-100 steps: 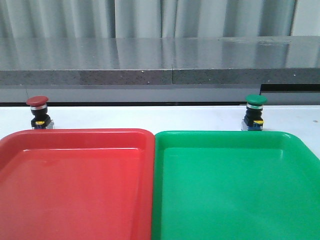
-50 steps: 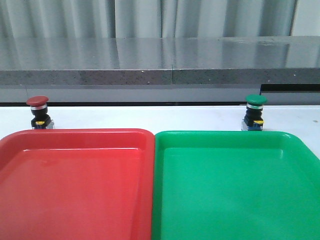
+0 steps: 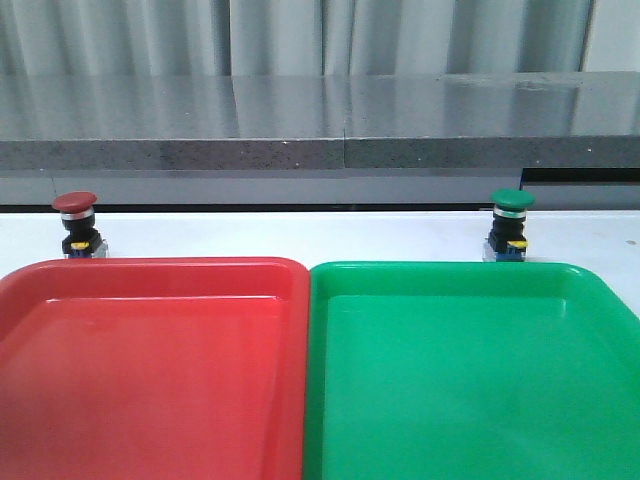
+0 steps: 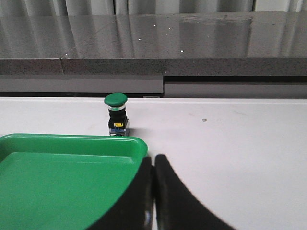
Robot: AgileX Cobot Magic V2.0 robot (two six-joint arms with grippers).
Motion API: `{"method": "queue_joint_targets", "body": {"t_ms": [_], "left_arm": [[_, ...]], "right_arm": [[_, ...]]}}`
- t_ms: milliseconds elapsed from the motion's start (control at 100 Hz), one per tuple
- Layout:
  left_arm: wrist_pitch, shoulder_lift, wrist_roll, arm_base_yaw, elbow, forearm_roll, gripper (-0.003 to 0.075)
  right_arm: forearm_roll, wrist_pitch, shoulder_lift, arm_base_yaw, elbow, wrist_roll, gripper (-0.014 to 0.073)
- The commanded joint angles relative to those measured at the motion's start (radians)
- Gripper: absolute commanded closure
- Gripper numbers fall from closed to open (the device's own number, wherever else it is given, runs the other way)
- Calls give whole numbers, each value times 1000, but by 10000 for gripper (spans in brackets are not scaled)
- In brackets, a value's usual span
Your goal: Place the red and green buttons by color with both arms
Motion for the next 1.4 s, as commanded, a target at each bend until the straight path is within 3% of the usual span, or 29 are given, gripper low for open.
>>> {"method": "queue_joint_targets", "body": {"t_ms": [0,790,1230,1390], "left_arm": [[-82,66,0,2,-74,-7,111],[-125,648,1,-23,-453,12,111],[-155,793,1,-23,-482,20,113],[-168,820,1,-23,-482,20,145]], "right_arm": [[1,-81,-22,-6,-15,-2,660],[1,-81,-22,-6,-15,-2,660],[1,-81,-22,-6,-15,-2,660],[1,-81,-22,-6,-15,-2,660]]}}
